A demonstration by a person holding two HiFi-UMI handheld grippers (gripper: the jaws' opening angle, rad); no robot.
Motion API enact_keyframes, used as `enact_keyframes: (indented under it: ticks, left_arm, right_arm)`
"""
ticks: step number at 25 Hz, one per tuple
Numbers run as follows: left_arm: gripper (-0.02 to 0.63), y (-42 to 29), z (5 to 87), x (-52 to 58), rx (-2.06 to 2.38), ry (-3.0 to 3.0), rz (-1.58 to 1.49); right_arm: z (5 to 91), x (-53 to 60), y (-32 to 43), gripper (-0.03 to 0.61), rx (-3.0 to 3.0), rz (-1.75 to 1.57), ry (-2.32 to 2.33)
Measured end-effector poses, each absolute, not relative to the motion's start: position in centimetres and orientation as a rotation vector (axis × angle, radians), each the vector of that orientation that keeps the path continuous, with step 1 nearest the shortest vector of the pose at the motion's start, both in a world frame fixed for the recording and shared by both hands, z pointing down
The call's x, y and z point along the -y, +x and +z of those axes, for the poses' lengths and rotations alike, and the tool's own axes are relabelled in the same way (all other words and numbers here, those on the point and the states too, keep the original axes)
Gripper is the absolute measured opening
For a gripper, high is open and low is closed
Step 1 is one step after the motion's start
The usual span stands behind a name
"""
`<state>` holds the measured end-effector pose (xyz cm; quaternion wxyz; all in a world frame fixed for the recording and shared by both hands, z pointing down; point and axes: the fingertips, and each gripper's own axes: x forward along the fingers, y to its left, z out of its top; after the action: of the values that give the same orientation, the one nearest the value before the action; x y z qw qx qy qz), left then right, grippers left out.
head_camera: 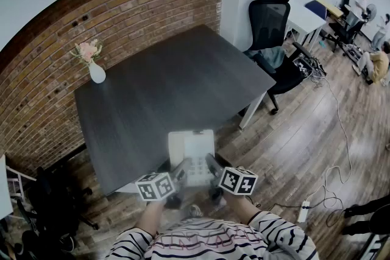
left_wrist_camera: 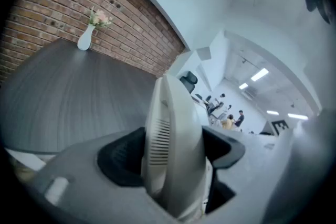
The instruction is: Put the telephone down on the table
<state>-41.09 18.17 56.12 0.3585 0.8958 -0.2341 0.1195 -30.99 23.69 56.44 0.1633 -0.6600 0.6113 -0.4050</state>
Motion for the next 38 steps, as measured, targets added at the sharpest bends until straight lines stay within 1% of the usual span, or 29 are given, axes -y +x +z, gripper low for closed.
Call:
enact_keyframes:
  ticks: [13,21,29,38]
  left_arm:
    - [0.330,-38.5,56.0,-31.5,0.607,2.299,0.357]
    - [0.330,-38.2,56.7,-35.9,0.591,2.303,0.359]
    - [0.330,-35.9,58.0,-34.6,0.556,2.290,0.374]
    - [0.330,-30.1,57.4,-26.6,0.447,2.312,0.376]
  right_arm:
    - [56.5,-37.2,-28.4,0.127,-1.705,-1.187,-1.862]
    - [56.9,-41.9,-27.8,0.127,-1.680,-1.175,-1.873]
    - [58.1,-40.8,-25.7,0.127,-1.648,-1.186,-1.899]
    - [57.2,-33.5,-20.5,0.127,-1.570,-1.143,-1.958]
